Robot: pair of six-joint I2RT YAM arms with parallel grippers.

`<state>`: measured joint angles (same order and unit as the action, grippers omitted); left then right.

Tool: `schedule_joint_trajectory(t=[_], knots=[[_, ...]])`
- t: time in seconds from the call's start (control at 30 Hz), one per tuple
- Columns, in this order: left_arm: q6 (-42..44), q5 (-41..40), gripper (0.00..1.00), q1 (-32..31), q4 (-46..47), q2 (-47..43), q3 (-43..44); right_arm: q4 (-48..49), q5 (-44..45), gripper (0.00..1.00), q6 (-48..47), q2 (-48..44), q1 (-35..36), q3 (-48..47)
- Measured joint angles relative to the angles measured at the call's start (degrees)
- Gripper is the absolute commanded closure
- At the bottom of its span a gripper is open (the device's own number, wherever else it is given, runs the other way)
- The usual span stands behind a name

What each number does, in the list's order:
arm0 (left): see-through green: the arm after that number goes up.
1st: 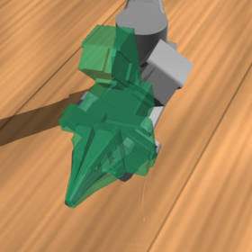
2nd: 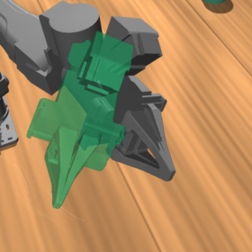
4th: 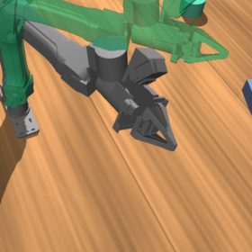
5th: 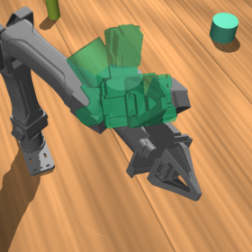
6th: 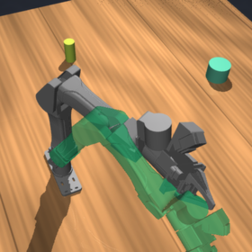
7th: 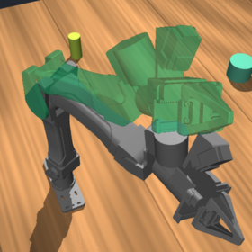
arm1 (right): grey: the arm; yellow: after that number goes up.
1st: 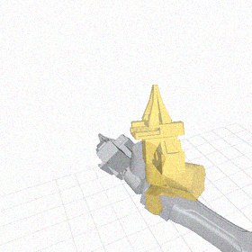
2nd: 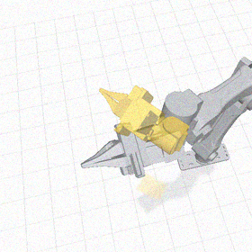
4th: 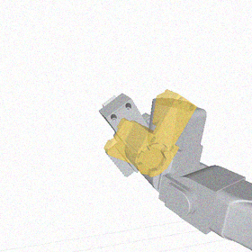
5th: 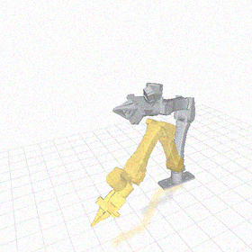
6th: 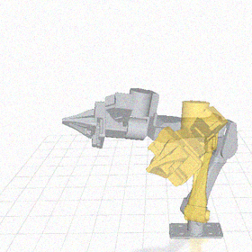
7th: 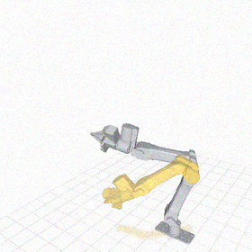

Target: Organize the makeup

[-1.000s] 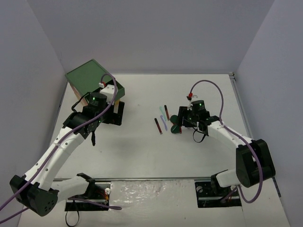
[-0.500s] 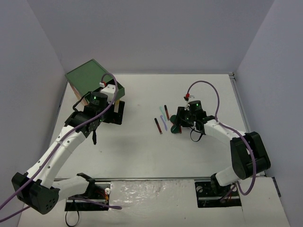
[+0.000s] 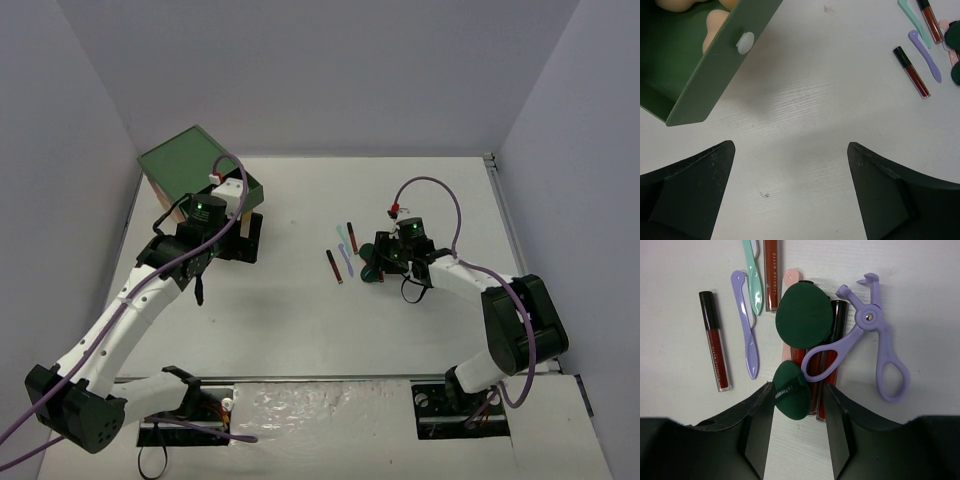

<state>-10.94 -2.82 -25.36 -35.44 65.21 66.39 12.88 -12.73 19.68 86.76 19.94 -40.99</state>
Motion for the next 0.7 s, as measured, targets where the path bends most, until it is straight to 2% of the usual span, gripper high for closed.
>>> schedule_joint_trajectory(t=[0.7], knots=[[0.0, 0.5, 0.06, 0.4, 0.0, 1.1, 0.0, 0.3, -0.3, 0.72, 0.0, 1.2, 0.0, 0.2]])
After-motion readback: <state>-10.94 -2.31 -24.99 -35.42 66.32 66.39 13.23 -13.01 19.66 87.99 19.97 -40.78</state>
